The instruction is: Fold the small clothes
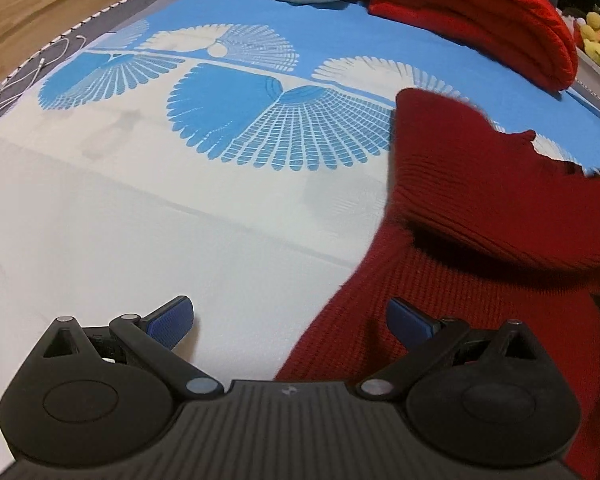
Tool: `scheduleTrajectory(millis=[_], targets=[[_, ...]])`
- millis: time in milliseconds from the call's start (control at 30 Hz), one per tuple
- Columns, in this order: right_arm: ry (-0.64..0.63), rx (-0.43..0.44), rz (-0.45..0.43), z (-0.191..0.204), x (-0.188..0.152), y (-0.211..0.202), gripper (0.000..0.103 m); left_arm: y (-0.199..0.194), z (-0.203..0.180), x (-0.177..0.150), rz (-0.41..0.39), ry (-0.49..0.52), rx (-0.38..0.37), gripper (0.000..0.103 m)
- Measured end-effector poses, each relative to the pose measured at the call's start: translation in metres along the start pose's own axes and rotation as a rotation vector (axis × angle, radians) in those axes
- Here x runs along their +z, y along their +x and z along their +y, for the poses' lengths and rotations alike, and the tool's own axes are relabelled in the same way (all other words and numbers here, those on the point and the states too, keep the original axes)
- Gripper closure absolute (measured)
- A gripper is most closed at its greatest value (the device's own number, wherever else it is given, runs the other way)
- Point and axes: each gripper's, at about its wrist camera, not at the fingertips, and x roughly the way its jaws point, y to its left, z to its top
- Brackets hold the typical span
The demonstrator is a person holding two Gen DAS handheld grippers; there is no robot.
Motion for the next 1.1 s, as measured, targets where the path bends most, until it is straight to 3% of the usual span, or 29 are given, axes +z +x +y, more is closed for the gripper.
scheduleTrajectory(millis=[100,200,333,433,567,633,767,833,900,967,1100], targets=[[-0.003,-0.084,0.070,-0.028,-0.007,0.013,0.094,0.000,-0.001,-0.001,0.004,-0.007,0.016,0.000],[0.100,-0.186,0.298,-0.081,-0.033,0.061,0.090,-0.001,-0.001,-0.001,0.012,-0.019,0.006,0.000],[0.158,-0.068,0.281,-0.107,-0.039,0.056,0.080,-0.003,-0.002,0.000,0.002,-0.017,-0.007,0.000],[0.160,-0.091,0.290,-0.118,-0.031,0.043,0.062,-0.002,-0.002,0.000,0.013,-0.023,-0.011,0.000],[0.028,-0.177,0.171,-0.113,-0.024,0.026,0.065,-0.003,-0.004,-0.001,0.022,-0.029,-0.028,0.000],[-0.093,-0.224,0.187,-0.106,-0.028,0.034,0.069,-0.004,-0.006,-0.002,0.019,-0.023,-0.029,0.000],[-0.183,-0.266,0.210,-0.098,-0.034,0.042,0.069,-0.004,-0.008,-0.001,0.020,-0.021,-0.034,0.000],[-0.112,-0.246,0.208,-0.100,-0.029,0.029,0.068,-0.006,-0.008,-0.001,0.017,-0.021,-0.038,0.000],[-0.049,-0.182,0.210,-0.096,-0.027,0.006,0.060,-0.010,-0.009,0.000,0.005,-0.010,-0.033,0.000],[-0.049,-0.097,0.197,-0.088,-0.032,-0.031,0.046,-0.017,-0.010,0.000,-0.015,0.015,-0.028,0.000],[-0.087,0.003,0.144,-0.081,-0.058,-0.111,0.033,-0.040,-0.014,-0.005,-0.066,0.080,-0.017,0.000]])
